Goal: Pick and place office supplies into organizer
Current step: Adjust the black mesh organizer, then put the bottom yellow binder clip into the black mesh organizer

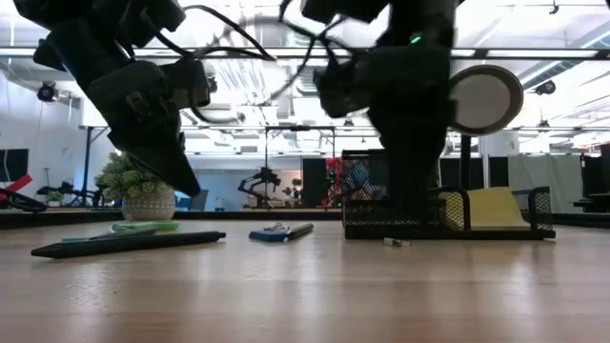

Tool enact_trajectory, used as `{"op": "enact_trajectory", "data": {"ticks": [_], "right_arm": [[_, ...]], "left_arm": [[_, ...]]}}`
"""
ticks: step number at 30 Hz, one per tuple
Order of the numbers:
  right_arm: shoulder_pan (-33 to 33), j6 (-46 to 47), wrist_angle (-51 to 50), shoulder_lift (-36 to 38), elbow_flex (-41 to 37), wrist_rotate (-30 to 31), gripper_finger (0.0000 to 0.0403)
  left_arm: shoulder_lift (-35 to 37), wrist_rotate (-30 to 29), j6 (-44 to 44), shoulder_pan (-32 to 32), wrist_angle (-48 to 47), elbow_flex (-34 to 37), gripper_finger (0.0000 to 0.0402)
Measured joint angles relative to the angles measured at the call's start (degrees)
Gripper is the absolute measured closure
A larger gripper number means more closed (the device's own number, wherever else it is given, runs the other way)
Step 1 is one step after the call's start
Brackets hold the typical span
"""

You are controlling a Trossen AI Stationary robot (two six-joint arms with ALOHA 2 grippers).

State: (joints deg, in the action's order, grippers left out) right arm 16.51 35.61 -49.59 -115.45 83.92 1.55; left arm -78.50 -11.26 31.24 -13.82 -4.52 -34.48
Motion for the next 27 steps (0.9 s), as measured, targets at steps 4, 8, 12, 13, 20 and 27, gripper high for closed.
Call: {"op": "enact_trajectory", "data": {"ticks": [4,8,12,13,20,27], "right_arm": [[0.5,-6.5,-0.8,0.0,-0.2,-0.2,0.0216],[0.4,-9.5,-0.6,0.0,-0.4,0.2,0.0216],[0.4,-14.4,1.2,0.0,-0.9,-0.1,0.0216],[0.4,-15.9,1.5,0.0,-1.1,-0.2,0.0216],[-0.5,-20.8,3.4,-2.6,-1.2,-0.2,0.0216],[-1.9,-19.5,2.0,-3.3,0.0,0.0,0.0216]], "left_arm": [[0.0,-0.4,2.8,0.0,0.7,0.1,0.0357],[-0.1,-2.9,4.4,0.0,1.0,0.2,0.0357],[-0.1,-5.0,4.4,0.0,1.1,0.2,0.0357],[-0.1,-5.4,4.4,0.0,1.1,0.2,0.0357],[-0.1,-5.7,4.4,0.0,1.1,0.2,0.0357],[-0.1,-5.7,4.5,0.0,1.1,0.2,0.0357]]}}
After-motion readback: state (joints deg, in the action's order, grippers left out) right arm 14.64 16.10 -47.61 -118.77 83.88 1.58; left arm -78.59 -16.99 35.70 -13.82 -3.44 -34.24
